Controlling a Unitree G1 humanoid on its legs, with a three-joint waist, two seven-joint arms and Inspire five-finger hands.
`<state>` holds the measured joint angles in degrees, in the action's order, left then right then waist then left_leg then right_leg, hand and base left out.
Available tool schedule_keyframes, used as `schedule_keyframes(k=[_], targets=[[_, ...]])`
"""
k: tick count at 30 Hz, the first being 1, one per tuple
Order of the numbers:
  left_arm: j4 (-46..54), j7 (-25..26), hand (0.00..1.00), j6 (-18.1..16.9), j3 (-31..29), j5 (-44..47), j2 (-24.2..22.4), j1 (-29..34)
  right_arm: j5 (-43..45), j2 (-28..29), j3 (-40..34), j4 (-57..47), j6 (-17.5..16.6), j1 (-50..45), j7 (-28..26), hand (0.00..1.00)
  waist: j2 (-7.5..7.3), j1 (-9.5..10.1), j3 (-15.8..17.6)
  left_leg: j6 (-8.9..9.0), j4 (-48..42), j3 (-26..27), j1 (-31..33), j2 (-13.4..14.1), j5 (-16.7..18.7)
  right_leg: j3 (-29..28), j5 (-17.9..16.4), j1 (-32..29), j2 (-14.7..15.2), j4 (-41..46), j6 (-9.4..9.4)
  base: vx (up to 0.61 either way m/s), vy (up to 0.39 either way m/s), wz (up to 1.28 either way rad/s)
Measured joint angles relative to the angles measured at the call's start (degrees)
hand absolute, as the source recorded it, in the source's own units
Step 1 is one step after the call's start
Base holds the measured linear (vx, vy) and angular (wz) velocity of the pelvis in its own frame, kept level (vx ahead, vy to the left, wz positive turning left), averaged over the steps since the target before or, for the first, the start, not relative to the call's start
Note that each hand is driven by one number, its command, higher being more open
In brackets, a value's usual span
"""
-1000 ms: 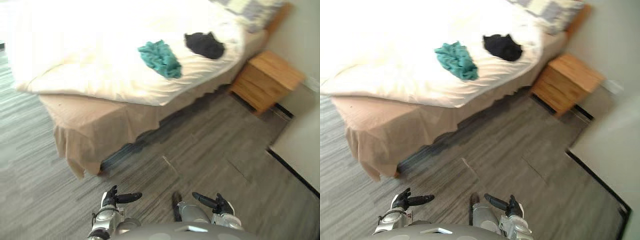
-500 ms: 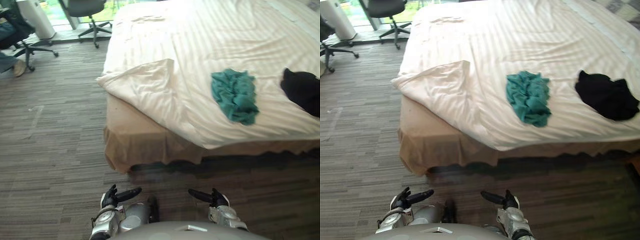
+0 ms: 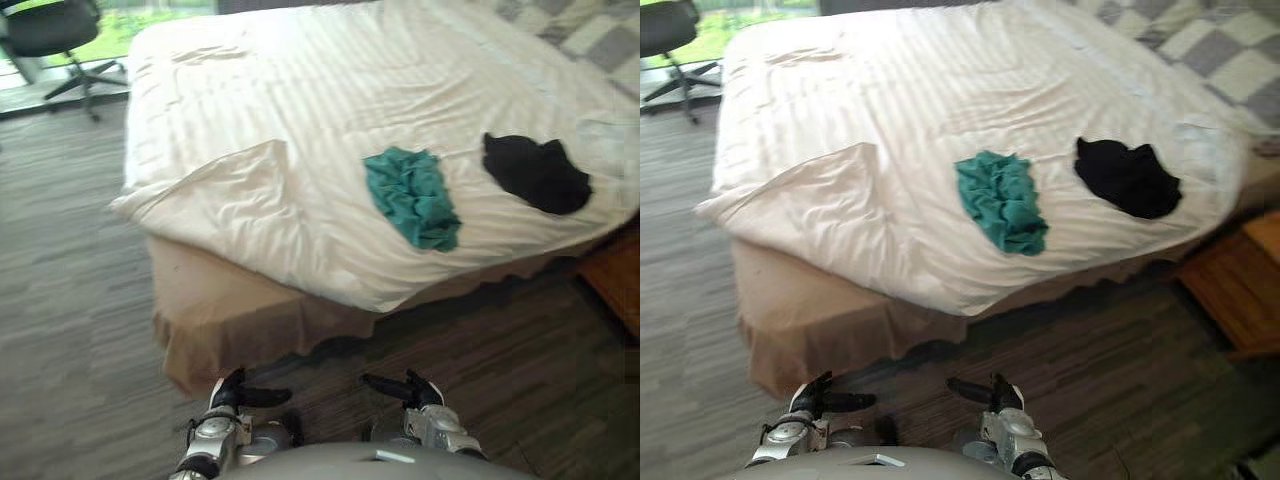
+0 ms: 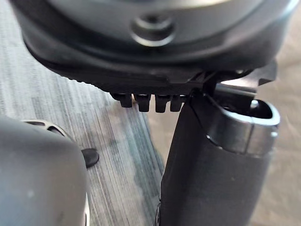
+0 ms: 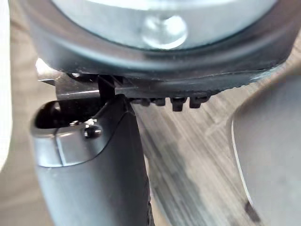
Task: Tidy up the quilt and then pick up the clothes from the bed and put them into the laundry hamper
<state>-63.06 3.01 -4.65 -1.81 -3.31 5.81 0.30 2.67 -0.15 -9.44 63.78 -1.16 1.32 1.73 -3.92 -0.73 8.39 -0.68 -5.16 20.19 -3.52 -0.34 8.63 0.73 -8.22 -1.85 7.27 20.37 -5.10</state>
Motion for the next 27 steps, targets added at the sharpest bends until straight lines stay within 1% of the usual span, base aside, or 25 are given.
schedule_keyframes(k=[1, 2, 3, 4, 5, 6, 7, 8, 11, 12, 15, 19, 21, 26, 27], targets=[[-0.5, -0.3, 1.0, -0.1, 1.0, -1.7, 0.4, -0.3, 0.3, -0.1, -0.3, 0.0, -0.4, -1.0, 0.2, 0.0, -0.47, -0.14, -0.4, -0.01, 1.2, 0.6, -0.7, 0.4, -0.3, 2.1, -0.4, 1.2, -0.3, -3.9, 0.43, 0.13, -0.029, -0.33], [-0.6, -0.5, 1.0, -0.1, 1.3, -1.8, 0.4, -0.4, 0.6, -0.1, -0.5, 0.0, -0.2, -1.1, 0.3, 0.0, -0.45, -0.19, -0.4, -0.35, 1.5, 1.0, -0.7, 0.8, -0.8, 2.8, -0.4, 1.1, -0.5, -6.2, 0.45, 0.18, -0.052, -0.34], [-0.9, -0.6, 1.0, 0.0, 1.5, -1.8, 0.4, -0.5, 0.6, -0.1, -0.5, 0.1, -0.2, -0.8, 0.2, 0.0, -0.33, -0.85, -0.4, -0.39, 1.7, 1.0, -0.4, 1.2, -1.4, 3.9, 0.3, 1.1, -1.0, -12.2, 0.15, 0.15, -0.06, -0.19], [-1.4, -0.7, 1.0, 0.2, 1.5, -1.8, 0.6, -0.7, 0.6, 0.1, -0.6, 0.1, -0.3, -0.9, 0.2, 0.0, -0.51, -1.19, -0.5, -0.33, 1.6, 0.6, -0.2, 0.9, -1.5, 4.0, 4.1, 1.1, -1.5, -18.1, -0.47, 0.12, -0.05, -0.05], [-1.8, -1.0, 1.0, 0.2, 1.5, -1.8, 0.7, -0.9, 0.6, 0.1, -0.7, 0.1, -0.3, -1.2, 0.3, 0.0, -0.85, -1.18, -0.6, -0.26, 1.6, 0.1, -0.2, 0.4, -1.4, 3.7, 8.6, 1.4, -1.3, -19.9, -0.49, 0.12, -0.108, 0.2], [-2.2, -1.0, 1.0, 0.2, 1.4, -1.8, 0.0, -1.1, 0.6, -0.1, -1.4, 0.2, -0.3, -1.1, 0.2, 0.0, -0.13, -1.3, -0.7, 0.28, 1.9, -1.2, -1.1, 0.6, -1.4, 4.1, 9.6, 2.8, -1.5, -20.5, 0.38, 0.12, -0.078, 0.27], [-2.2, -0.9, 1.0, 0.2, 1.3, -1.7, -0.5, -0.8, 0.2, -0.7, -1.4, 0.3, -0.3, -1.2, 0.1, 0.0, 1.02, -1.13, -1.0, 0.46, 2.1, -2.3, -1.6, 1.1, -1.5, 4.2, 9.6, 3.4, -1.6, -20.5, 0.46, 0.2, -0.094, 0.32], [-2.4, -0.7, 1.0, 0.2, 0.7, -1.4, -1.3, -0.5, -0.2, -1.3, -1.3, 0.3, -0.3, -1.3, 0.0, 0.0, 2.14, -1.06, -1.1, 0.94, 3.1, -3.3, -3.1, 1.5, -1.5, 5.0, 9.2, 4.9, -2.1, -20.8, 0.93, 0.15, -0.029, 0.2], [-3.2, -0.5, 1.0, 0.2, -0.5, -1.2, -2.1, 0.0, -1.0, -2.2, -1.3, 0.7, -0.3, -1.5, 0.1, 0.0, 3.76, -0.95, -2.1, 2.42, 5.4, -5.1, -5.1, 2.7, -1.5, 7.1, 9.0, 7.1, -3.5, -21.8, 1.27, 0.14, -0.06, 0.3], [-3.4, -0.5, 1.0, 0.2, -0.6, -1.1, -2.1, 0.0, -1.6, -2.2, -1.3, 0.7, -0.3, -1.5, 0.1, 0.0, 3.95, -0.97, -2.4, 2.48, 5.6, -5.4, -5.0, 2.8, -1.5, 7.5, 8.9, 7.2, -3.6, -21.8, 1.34, 0.08, -0.049, 0.28], [-3.4, -0.5, 1.0, 0.1, -1.3, -0.8, -2.0, 0.0, -2.3, -2.1, -1.2, 0.8, -0.2, -1.5, 0.4, 0.0, 3.54, -0.81, -2.4, 2.67, 6.1, -6.7, -5.1, 2.8, -1.6, 9.0, 8.9, 8.0, -3.6, -22.5, 1.37, 0.02, -0.032, 0.26], [-3.9, 0.0, 1.0, 0.2, -4.2, 2.7, -1.7, 0.5, -2.6, -2.1, -1.1, 1.8, 0.1, -1.6, 0.5, 0.0, 2.32, -0.28, -2.7, 2.42, 6.3, -9.1, -4.9, 1.9, -1.9, 11.6, 8.5, 9.1, -2.6, -22.7, 0.91, -0.01, 0.004, 0.3], [-4.0, 0.5, 1.0, 0.4, -7.6, 5.4, -1.5, 0.9, -4.3, -2.1, -1.1, 1.8, 0.5, -1.7, 0.7, 0.0, 1.75, 0.47, -3.1, 1.81, 6.4, -11.3, -4.6, 0.8, -2.3, 13.5, 7.8, 9.8, -1.6, -22.6, 0.34, -0.02, 0.012, 0.5], [-3.9, 0.8, 1.0, 1.1, -14.3, 10.4, -1.8, 2.0, -4.4, -1.9, -1.1, 2.8, 0.5, -1.5, 1.0, 0.0, 1.66, 0.74, -3.2, 1.1, 7.0, -16.6, -3.9, -0.9, -4.0, 18.0, 7.1, 10.9, -0.3, -21.7, -0.06, -0.03, 0.0, 0.65], [-4.0, 1.2, 1.0, 1.1, -17.2, 12.3, -1.3, 2.6, -4.4, -1.9, -0.9, 3.0, 0.5, -1.6, 1.1, 0.0, 1.52, 1.43, -3.3, 0.88, 8.2, -18.6, -3.9, -1.1, -5.1, 18.8, 7.0, 11.1, -0.1, -21.1, 0.02, -0.05, -0.003, 0.55]])
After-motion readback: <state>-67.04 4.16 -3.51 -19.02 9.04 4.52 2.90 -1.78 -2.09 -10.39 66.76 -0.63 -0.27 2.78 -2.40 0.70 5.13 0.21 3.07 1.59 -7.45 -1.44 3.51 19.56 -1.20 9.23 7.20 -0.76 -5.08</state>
